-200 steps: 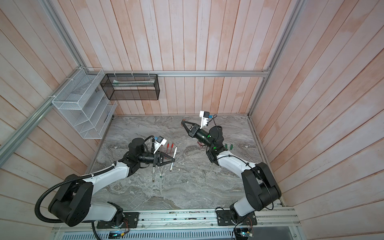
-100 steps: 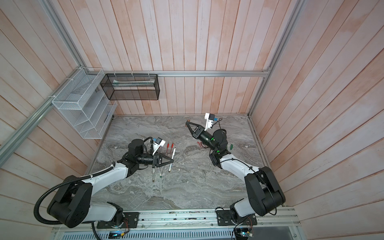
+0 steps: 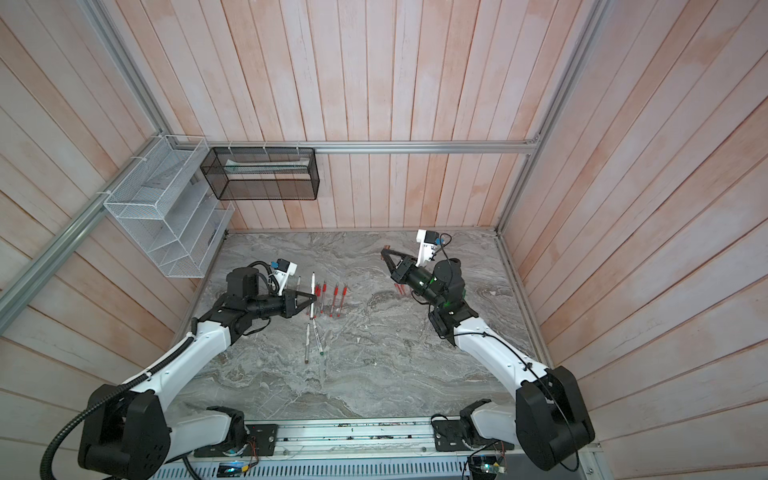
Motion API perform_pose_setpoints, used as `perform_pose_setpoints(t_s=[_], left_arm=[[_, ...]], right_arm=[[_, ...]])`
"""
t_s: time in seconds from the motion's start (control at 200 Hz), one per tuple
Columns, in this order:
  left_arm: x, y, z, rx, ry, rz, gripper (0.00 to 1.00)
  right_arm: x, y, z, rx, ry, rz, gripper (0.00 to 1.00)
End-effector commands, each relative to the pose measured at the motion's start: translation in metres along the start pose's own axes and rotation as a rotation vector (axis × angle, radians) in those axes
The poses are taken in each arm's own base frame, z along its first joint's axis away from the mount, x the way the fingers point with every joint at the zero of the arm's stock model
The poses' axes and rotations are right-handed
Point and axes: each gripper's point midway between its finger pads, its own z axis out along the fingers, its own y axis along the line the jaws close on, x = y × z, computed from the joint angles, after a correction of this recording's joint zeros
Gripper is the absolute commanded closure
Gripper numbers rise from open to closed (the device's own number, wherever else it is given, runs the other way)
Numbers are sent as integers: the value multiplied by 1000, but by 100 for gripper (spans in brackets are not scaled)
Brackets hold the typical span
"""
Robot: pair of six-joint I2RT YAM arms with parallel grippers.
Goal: Open the pen caps
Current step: 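Lay the marker in the row with the left gripper while the right carries the cap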
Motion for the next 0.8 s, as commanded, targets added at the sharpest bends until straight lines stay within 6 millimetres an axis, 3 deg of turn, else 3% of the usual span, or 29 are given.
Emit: perform_pose_setpoints(t_s=[0.0,0.29,0.535,0.795], left_arm=[[11,34,-17,-196,71,-24,100],[38,50,-30,-215,99,-251,100],[65,76,-27,-235,83,-387,100],[93,88,-20,-248,121,-406,100]], right_arm=[[3,-25,-11,124,27,-46,100],[4,-47,-38,255,50,-93,100],[11,-66,-65,321,53,-76,100],[19,-80,-83,384,67,-91,100]])
